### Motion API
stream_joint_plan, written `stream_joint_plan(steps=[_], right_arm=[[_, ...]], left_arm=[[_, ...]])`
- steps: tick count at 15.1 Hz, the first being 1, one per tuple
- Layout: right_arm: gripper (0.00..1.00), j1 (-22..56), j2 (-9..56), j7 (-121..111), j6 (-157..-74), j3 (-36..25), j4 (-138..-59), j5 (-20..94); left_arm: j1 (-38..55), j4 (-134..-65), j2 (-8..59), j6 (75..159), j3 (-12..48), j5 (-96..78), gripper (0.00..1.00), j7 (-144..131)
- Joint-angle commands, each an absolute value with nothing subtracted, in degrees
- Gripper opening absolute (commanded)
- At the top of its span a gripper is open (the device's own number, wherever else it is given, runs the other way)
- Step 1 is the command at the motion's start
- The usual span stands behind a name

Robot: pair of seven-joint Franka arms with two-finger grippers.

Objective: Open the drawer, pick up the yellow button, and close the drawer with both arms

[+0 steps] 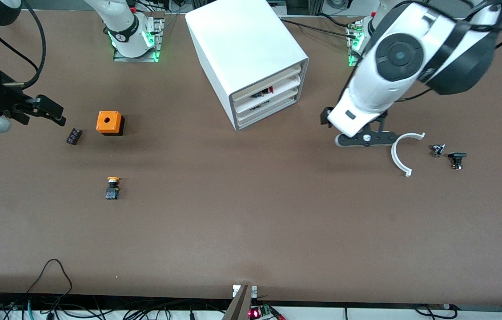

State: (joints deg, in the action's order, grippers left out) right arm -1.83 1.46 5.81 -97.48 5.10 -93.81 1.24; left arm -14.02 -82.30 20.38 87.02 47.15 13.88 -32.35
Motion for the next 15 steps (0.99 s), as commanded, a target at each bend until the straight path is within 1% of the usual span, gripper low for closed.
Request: stream_joint_plan(steps=[1,2,5,6,10,12,14,15], right_arm=[[0.99,-2.5,1.3,6.2,-96.1,5.9,-92.6,0.6],[0.99,-2.5,1.3,6.0,-95.9,6.0,-92.6,0.6],[0.99,-2.5,1.5,5.5,-95.5,6.1,-92.4,0.6],[0.99,-2.5,1.5,5.7,-95.6,6.2,-92.3,0.6],[0.99,-2.5,1.4,6.2,-95.3,6.2,-92.3,-0.1],[0.99,-2.2,1.4,6.2,-95.2,6.4,-92.2,-2.2],[0.99,-1.9,1.6,6.1,-95.3,7.2,-91.7,-2.8],[0.99,-1.9,1.9,6.2,-95.0,7.2,-90.7,-2.9]], left_arm=[[-14.7,-83.1,14.9,86.3,42.7,14.2,0.99,-20.3],[-13.3,-83.3,13.2,86.3,39.3,12.9,0.99,-17.2],[-7.1,-86.9,7.4,87.4,23.3,3.9,0.99,-5.5],[-6.1,-88.5,6.1,88.2,19.9,2.3,0.99,-1.4],[-0.9,-98.2,-0.6,97.5,8.4,1.3,0.99,8.2],[1.2,-101.8,-3.2,98.8,4.0,-0.4,0.99,10.2],[3.6,-103.3,-4.9,98.7,-0.5,-2.9,0.99,9.8],[3.6,-103.3,-5.0,98.8,-1.2,-2.9,0.99,10.3]])
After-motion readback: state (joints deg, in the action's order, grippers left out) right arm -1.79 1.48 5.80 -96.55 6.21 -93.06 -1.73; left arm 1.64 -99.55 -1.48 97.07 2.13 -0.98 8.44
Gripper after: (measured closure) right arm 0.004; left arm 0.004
